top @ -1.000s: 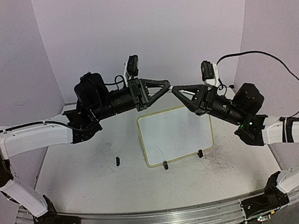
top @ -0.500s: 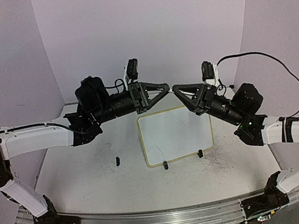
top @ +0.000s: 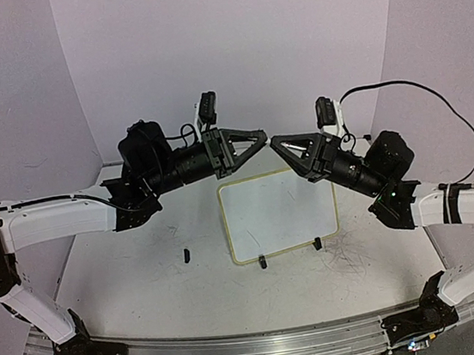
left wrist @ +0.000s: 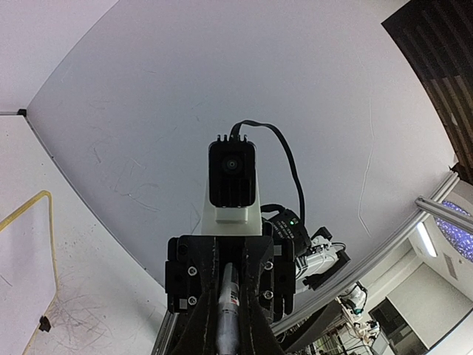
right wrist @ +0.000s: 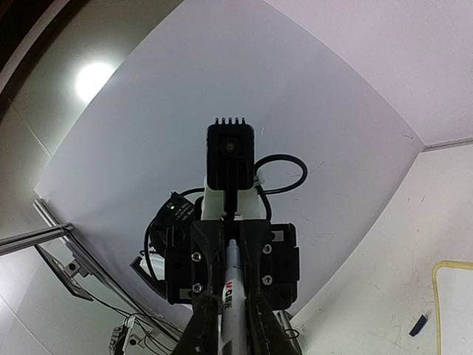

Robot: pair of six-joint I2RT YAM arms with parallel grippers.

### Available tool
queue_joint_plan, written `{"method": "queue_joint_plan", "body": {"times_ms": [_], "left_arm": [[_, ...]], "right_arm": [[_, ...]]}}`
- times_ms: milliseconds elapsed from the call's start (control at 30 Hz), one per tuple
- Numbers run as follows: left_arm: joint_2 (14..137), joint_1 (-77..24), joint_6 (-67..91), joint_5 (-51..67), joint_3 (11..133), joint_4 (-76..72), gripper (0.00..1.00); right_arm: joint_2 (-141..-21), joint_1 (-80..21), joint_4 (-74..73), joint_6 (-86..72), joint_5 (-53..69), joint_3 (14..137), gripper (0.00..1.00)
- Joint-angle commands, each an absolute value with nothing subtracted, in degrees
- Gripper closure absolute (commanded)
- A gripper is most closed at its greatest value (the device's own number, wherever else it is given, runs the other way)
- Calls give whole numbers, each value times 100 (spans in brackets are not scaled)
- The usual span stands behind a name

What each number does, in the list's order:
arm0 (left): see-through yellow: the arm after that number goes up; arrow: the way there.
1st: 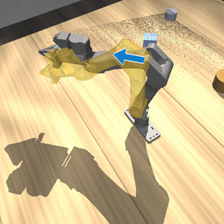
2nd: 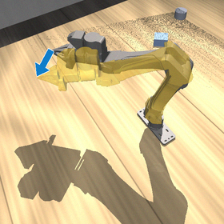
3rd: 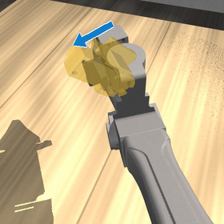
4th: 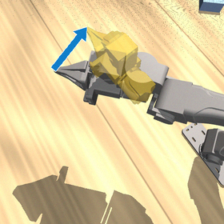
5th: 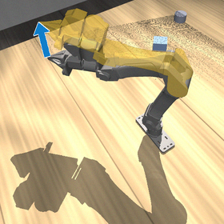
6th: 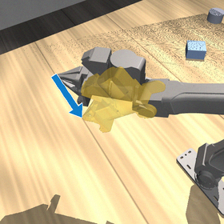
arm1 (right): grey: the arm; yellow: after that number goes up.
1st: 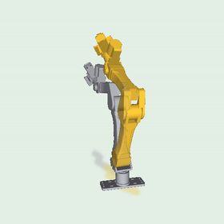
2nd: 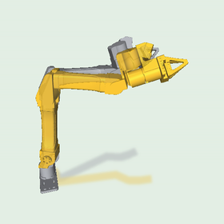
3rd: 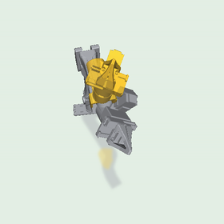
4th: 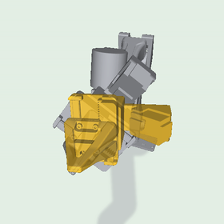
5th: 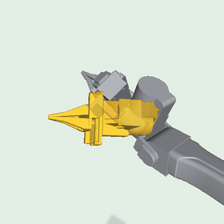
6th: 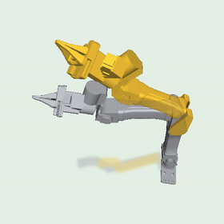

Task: Write a sentence on the whiteboard
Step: Pass from the left arm to the right

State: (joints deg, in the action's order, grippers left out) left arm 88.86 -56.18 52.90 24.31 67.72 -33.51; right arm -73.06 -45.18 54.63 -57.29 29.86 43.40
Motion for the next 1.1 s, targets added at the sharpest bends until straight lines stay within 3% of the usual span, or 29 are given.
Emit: {"method": "queue_joint_plan", "body": {"times_ms": [0,233,400,433,567,667,767,867,967,1067], "left_arm": [[8932,-5766,5249,2829,6802,-3206,100],[8980,-5766,5309,2909,6789,-3204,100],[8897,-5766,5250,2871,6628,-3203,97],[8855,-5760,5229,2823,6567,-3196,89],[8495,-5576,5224,2646,6081,-3128,35],[8201,-5210,5334,2710,5671,-2926,9],[7783,-4749,5338,2728,5224,-2421,1],[7305,-4481,4929,2436,4978,-1660,0],[7181,-4433,4183,1388,5469,269,1],[7334,-4266,3703,1557,5644,783,1]], "right_arm": [[-7358,-4611,5669,-5608,3293,4546,83],[-7427,-4614,5669,-5675,3087,4682,98],[-7371,-4609,5468,-5514,2769,4648,100],[-7340,-4606,5295,-5397,2721,4642,100],[-7045,-4597,3870,-4274,2603,4795,100],[-6670,-4597,2280,-3212,2346,4868,100],[-6054,-4599,1154,-2309,1896,4683,100],[-5413,-4599,413,-1821,1235,4401,100],[-5026,-4600,-171,-1629,623,4322,100],[-5103,-4599,-375,-1518,510,4398,100]]}}
